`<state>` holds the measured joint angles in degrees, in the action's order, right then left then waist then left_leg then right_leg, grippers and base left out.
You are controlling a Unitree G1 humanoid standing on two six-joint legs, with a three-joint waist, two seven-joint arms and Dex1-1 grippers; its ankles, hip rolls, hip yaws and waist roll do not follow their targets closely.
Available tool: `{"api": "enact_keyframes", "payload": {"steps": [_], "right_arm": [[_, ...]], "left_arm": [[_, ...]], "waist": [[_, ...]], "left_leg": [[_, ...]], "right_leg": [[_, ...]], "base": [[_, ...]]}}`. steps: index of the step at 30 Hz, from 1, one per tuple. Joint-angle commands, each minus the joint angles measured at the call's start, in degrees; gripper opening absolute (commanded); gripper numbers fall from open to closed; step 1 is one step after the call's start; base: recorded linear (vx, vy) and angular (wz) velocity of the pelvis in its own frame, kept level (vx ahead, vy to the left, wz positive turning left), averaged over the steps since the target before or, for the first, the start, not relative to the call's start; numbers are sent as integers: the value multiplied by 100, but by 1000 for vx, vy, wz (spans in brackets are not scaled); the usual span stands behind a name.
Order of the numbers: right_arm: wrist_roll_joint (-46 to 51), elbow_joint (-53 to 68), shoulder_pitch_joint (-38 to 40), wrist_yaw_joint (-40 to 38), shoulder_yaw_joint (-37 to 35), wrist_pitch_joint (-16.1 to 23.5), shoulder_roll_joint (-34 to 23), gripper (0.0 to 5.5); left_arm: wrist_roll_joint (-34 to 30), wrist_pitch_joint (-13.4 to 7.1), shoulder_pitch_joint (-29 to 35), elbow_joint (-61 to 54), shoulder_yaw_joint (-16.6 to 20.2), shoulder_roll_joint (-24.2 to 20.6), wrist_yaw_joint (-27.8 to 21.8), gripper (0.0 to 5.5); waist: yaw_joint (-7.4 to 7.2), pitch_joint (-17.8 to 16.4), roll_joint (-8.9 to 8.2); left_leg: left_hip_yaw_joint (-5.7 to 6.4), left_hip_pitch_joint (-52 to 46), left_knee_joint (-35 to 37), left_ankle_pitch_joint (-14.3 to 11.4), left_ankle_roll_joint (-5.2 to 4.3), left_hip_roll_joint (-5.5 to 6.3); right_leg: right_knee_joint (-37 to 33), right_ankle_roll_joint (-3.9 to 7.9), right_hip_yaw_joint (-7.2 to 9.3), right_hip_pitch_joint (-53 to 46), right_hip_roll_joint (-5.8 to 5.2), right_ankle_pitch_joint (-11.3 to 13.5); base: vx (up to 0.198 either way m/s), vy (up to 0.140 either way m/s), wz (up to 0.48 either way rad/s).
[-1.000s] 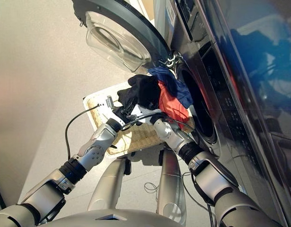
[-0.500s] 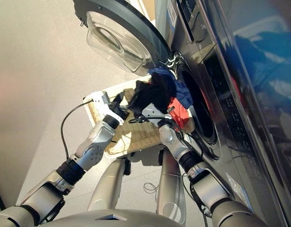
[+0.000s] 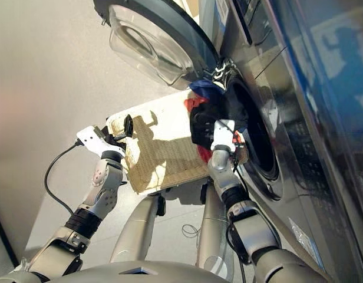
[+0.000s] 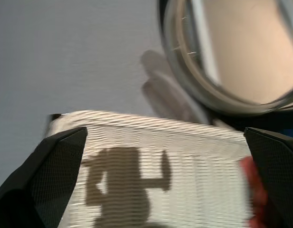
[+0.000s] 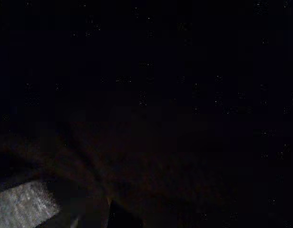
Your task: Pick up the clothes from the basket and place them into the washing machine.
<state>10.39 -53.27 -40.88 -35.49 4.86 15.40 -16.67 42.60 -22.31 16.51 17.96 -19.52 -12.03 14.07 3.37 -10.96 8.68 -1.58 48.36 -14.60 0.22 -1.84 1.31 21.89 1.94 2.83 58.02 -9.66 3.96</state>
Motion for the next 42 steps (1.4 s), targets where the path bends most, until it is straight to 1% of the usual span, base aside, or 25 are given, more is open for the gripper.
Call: {"api": "enact_keyframes", "payload": {"steps": [1, 3, 5, 7, 8, 10, 11, 12, 15, 16, 18, 20, 24, 25, 26, 27, 28, 30, 32, 33, 35, 37, 38, 40, 42], "right_arm": [[347, 43, -969, -513, -243, 358, -473, 0], [596, -181, -1368, -653, -379, 349, -757, 0], [812, -359, -1657, -544, -448, 350, -1176, 0], [1117, -613, -2053, -572, -496, 394, -1780, 0], [1226, -648, -2168, -660, -480, 435, -1889, 0], [1369, -598, -2254, -981, -642, 582, -2177, 0], [1329, -487, -2232, -1379, -803, 651, -2333, 0], [1302, -450, -2203, -1411, -827, 640, -2322, 0], [1541, -382, -2017, -1887, -1227, 801, -2307, 0], [1526, -355, -1984, -1906, -1251, 801, -2288, 0], [1665, -377, -1841, -2144, -1513, 867, -2266, 0], [1618, -394, -1700, -2177, -1536, 814, -2215, 0], [1693, -427, -1640, -2116, -1501, 812, -2053, 0], [2028, -445, -1672, -1773, -1468, 917, -1849, 127], [2232, -493, -1670, -1356, -1355, 897, -1746, 550], [2306, -540, -1680, -1266, -1341, 912, -1765, 550], [2537, -489, -1525, -374, -924, 781, -1568, 550], [2594, -529, -1451, 56, -699, 797, -1460, 550], [2726, -544, -1431, 266, -625, 864, -1262, 550], [2837, -567, -1393, 546, -554, 854, -1208, 550], [2718, -539, -1300, 924, -245, 745, -1109, 550], [2239, -589, -1254, 1397, 345, 492, -1140, 550], [2037, -551, -1241, 1435, 520, 429, -1128, 550], [1997, -489, -1114, 1807, 764, 392, -1002, 550], [1739, -564, -1091, 1968, 1011, 279, -936, 550]], "left_arm": [[-342, -291, 162, -292, 274, -330, 8, 550], [-393, -265, 174, -343, 300, -397, 61, 550], [-428, -226, 176, -338, 334, -468, 42, 550], [-418, -189, 186, -368, 314, -525, 11, 550], [-393, -178, 207, -381, 306, -530, 6, 550], [-366, -149, 233, -384, 287, -525, 28, 550], [-409, -129, 281, -321, 272, -502, 74, 550], [-414, -131, 291, -313, 259, -503, 80, 550], [-336, -140, 397, -147, 268, -436, 158, 550], [-330, -143, 393, -141, 258, -450, 153, 550], [-255, -145, 362, -152, 286, -438, 177, 550], [-205, -151, 317, -194, 293, -438, 153, 550], [-175, -169, 258, -208, 285, -484, 146, 550], [-143, -175, 281, -139, 291, -470, 164, 550], [-137, -179, 299, -102, 306, -478, 158, 550], [-134, -183, 294, -94, 321, -480, 151, 550], [-109, -190, 324, -36, 375, -494, 85, 550], [-86, -165, 333, 35, 411, -504, 8, 550], [-52, -151, 345, 98, 411, -465, -45, 550], [-55, -133, 352, 141, 402, -478, -95, 550], [-61, -109, 357, 228, 417, -489, -210, 550], [-87, -64, 374, 333, 428, -526, -353, 550], [-81, -42, 384, 358, 452, -533, -389, 550], [-18, -22, 388, 371, 473, -502, -476, 550], [-34, 22, 398, 389, 451, -502, -556, 550]], "waist": [[-28, -268, 242], [3, -277, 271], [20, -238, 270], [69, -194, 261], [81, -182, 262], [50, -162, 251], [25, -164, 243], [36, -151, 241], [-77, -132, 184], [-70, -119, 167], [-130, -68, 126], [-164, -21, 77], [-169, 45, 30], [-157, 62, 15], [-159, 64, -2], [-171, 63, -6], [-180, 44, -61], [-195, 28, -92], [-206, 4, -101], [-203, -4, -115], [-217, -32, -164], [-214, -62, -233], [-228, -80, -248], [-235, -117, -282], [-230, -158, -297]], "left_leg": [[119, 298, -804, -698, 143, 7], [118, 556, -1015, -768, 168, 14], [135, 837, -1244, -842, 181, 34], [154, 1121, -1513, -908, 187, 36], [165, 1215, -1591, -920, 182, 27], [186, 1365, -1722, -941, 172, 14], [222, 1450, -1800, -949, 170, 4], [227, 1474, -1820, -957, 169, 4], [238, 1549, -1889, -1004, 181, -7], [236, 1554, -1891, -1007, 181, -6], [246, 1562, -1869, -1037, 192, -6], [249, 1564, -1840, -1031, 194, -13], [235, 1538, -1789, -1025, 193, -26], [221, 1536, -1785, -1023, 194, -37], [213, 1529, -1776, -1020, 192, -43], [210, 1522, -1770, -1018, 191, -45], [179, 1488, -1744, -1008, 180, -74], [156, 1428, -1706, -997, 166, -90], [140, 1380, -1677, -984, 151, -107], [143, 1344, -1652, -975, 142, -116], [135, 1270, -1586, -933, 120, -144], [146, 1202, -1496, -862, 90, -165], [155, 1177, -1460, -836, 75, -178], [177, 1098, -1352, -780, 56, -194], [202, 1028, -1248, -718, 38, -202]], "right_leg": [[181, 469, -141, -88, -16, -419], [474, 450, -192, 188, -41, -514], [709, 438, -217, 447, -56, -587], [960, 429, -222, 685, -73, -659], [1079, 420, -235, 774, -61, -703], [1222, 413, -229, 920, -67, -741], [1285, 405, -210, 986, -75, -773], [1300, 403, -205, 1004, -76, -781], [1404, 394, -169, 1053, -34, -833], [1411, 393, -172, 1061, -35, -837], [1394, 389, -168, 1071, -22, -860], [1364, 385, -183, 1068, -16, -847], [1319, 370, -207, 1050, -9, -834], [1295, 369, -211, 1039, -13, -817], [1271, 367, -220, 1028, -7, -805], [1264, 366, -222, 1023, -5, -800], [1223, 362, -231, 992, 0, -760], [1169, 356, -239, 928, 14, -728], [1106, 351, -227, 859, 23, -694], [1071, 350, -215, 815, 31, -687], [948, 353, -197, 699, 49, -635], [828, 349, -146, 599, 58, -574], [750, 351, -129, 547, 68, -545], [618, 355, -84, 461, 78, -497], [488, 353, -55, 386, 98, -456]], "base": [[0, 0, 0], [0, 0, 0], [-9, 9, 215], [-5, 4, 100], [0, 0, 0], [0, 0, 0], [0, 0, 0], [0, 0, 0], [0, 0, 0], [0, 0, 0], [0, 0, 0], [0, 0, 0], [0, 0, 0], [0, 0, 0], [0, 0, 0], [0, 0, 0], [0, 0, 0], [0, 0, 0], [0, 0, 0], [0, 0, 0], [-15, -26, -52], [-33, -58, -144], [-26, -53, -116], [-19, -52, -78], [-11, -56, -12]]}}
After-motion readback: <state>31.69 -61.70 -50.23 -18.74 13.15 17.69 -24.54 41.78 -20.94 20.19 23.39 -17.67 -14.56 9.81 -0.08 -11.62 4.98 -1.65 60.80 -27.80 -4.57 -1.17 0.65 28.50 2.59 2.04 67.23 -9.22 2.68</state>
